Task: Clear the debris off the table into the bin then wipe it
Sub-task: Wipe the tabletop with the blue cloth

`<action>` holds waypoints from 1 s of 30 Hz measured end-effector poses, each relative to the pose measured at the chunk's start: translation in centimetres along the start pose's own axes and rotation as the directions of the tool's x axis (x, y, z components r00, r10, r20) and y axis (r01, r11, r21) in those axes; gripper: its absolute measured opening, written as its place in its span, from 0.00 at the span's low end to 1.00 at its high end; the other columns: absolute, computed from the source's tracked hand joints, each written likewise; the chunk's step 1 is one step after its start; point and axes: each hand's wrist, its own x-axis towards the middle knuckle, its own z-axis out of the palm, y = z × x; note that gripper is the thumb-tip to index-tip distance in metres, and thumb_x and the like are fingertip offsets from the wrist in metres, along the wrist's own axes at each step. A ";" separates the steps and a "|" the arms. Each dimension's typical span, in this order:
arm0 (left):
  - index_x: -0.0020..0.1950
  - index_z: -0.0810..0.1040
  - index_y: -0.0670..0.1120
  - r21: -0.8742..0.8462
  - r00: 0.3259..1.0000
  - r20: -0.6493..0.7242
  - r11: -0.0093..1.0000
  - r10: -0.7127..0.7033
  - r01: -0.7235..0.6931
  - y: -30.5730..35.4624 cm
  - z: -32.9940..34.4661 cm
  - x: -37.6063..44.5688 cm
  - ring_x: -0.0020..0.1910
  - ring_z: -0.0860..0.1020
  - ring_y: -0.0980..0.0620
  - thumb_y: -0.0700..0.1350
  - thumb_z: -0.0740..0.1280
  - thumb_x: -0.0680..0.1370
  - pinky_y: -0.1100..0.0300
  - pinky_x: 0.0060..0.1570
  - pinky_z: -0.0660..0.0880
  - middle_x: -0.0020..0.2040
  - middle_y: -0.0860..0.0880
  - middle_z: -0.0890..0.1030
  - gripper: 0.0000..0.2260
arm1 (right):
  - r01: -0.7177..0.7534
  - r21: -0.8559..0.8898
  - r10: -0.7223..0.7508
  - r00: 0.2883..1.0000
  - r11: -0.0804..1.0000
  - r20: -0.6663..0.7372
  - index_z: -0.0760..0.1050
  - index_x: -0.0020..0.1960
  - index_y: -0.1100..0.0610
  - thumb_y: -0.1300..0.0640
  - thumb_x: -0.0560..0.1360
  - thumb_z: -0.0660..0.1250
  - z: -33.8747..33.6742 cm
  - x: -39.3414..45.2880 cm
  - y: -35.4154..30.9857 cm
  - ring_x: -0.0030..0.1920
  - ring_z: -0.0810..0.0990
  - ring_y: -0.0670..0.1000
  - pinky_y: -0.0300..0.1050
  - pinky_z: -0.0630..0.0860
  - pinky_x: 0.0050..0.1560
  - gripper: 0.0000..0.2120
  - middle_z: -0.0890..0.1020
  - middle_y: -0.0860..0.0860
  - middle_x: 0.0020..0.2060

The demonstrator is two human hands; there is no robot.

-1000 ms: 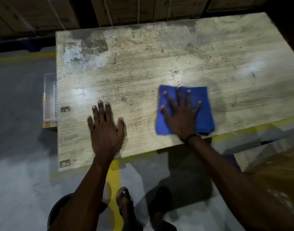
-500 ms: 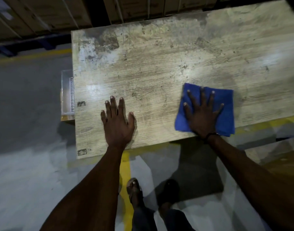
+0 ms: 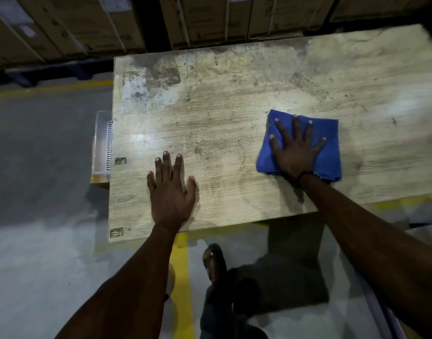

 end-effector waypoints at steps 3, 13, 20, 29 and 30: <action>0.86 0.53 0.53 0.009 1.000 0.004 1.000 0.000 0.000 0.0 0.1 0.0 0.86 0.47 0.45 0.60 0.52 0.85 0.39 0.81 0.51 0.87 0.48 0.48 0.31 | 0.097 -0.075 -0.102 0.993 0.992 -0.066 0.54 0.82 0.34 0.31 0.82 0.47 2.0 -2.5 -4.6 0.83 0.50 0.62 0.81 0.46 0.73 0.29 0.54 0.48 0.84; 0.87 0.51 0.53 0.028 1.000 0.020 1.000 0.013 -0.014 -0.2 0.3 -0.2 0.86 0.44 0.46 0.61 0.49 0.85 0.40 0.82 0.50 0.87 0.48 0.46 0.30 | 0.249 -0.077 -0.256 0.961 0.965 -0.100 0.60 0.80 0.33 0.31 0.82 0.51 3.0 -1.3 -5.4 0.83 0.54 0.58 0.78 0.49 0.74 0.27 0.58 0.46 0.83; 0.87 0.49 0.52 0.035 0.999 0.044 0.999 0.011 -0.012 -0.1 0.7 0.0 0.85 0.42 0.44 0.60 0.47 0.85 0.38 0.81 0.48 0.87 0.46 0.44 0.31 | 0.047 -0.005 -0.047 0.999 0.999 -0.026 0.56 0.81 0.35 0.32 0.83 0.49 1.5 3.6 -5.2 0.84 0.47 0.62 0.82 0.44 0.72 0.28 0.53 0.49 0.84; 0.87 0.52 0.51 0.016 0.991 0.106 0.997 0.076 -0.079 0.4 1.1 11.9 0.85 0.46 0.39 0.62 0.45 0.84 0.36 0.81 0.47 0.86 0.43 0.47 0.32 | 0.419 -0.073 -0.423 0.904 0.905 -0.057 0.57 0.81 0.33 0.31 0.82 0.51 4.4 -4.7 -10.7 0.84 0.48 0.56 0.74 0.43 0.76 0.28 0.53 0.45 0.84; 0.87 0.50 0.51 0.012 0.990 0.122 0.997 0.076 -0.078 0.2 1.0 13.3 0.85 0.45 0.39 0.63 0.44 0.84 0.36 0.81 0.45 0.86 0.43 0.46 0.33 | 0.359 -0.090 -0.366 0.927 0.929 -0.077 0.58 0.80 0.33 0.31 0.82 0.50 4.3 -2.5 -10.0 0.84 0.50 0.56 0.75 0.44 0.76 0.27 0.55 0.45 0.84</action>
